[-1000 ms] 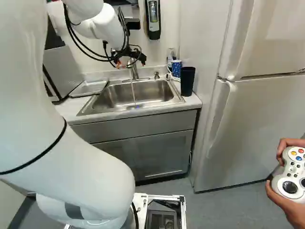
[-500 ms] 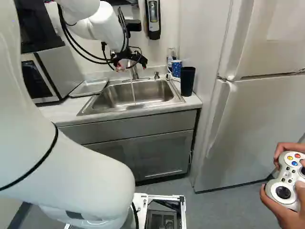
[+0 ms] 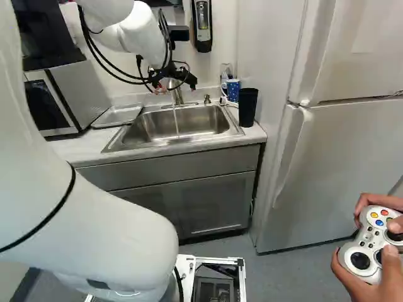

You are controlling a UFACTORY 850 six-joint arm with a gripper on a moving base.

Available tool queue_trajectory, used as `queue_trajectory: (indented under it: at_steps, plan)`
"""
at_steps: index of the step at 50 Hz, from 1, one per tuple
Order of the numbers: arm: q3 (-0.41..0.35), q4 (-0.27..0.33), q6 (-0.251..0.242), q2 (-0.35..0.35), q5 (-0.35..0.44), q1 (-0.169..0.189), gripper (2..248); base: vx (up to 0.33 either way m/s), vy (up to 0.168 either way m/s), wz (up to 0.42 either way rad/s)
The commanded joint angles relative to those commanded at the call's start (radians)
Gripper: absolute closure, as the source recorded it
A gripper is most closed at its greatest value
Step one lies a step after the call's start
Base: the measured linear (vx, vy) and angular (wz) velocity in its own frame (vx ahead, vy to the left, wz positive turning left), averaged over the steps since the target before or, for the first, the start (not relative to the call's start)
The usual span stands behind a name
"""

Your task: Rinse the cup and place it in the tray

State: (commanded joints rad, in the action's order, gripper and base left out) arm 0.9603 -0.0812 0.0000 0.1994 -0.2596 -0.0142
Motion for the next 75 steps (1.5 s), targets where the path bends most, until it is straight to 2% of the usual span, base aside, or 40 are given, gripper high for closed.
queue_trajectory:
  at_steps: [75]
  plan:
    - [-0.064, 0.0, 0.0, 0.072, 0.0, 0.209, 3, 0.0, 0.0, 0.0]
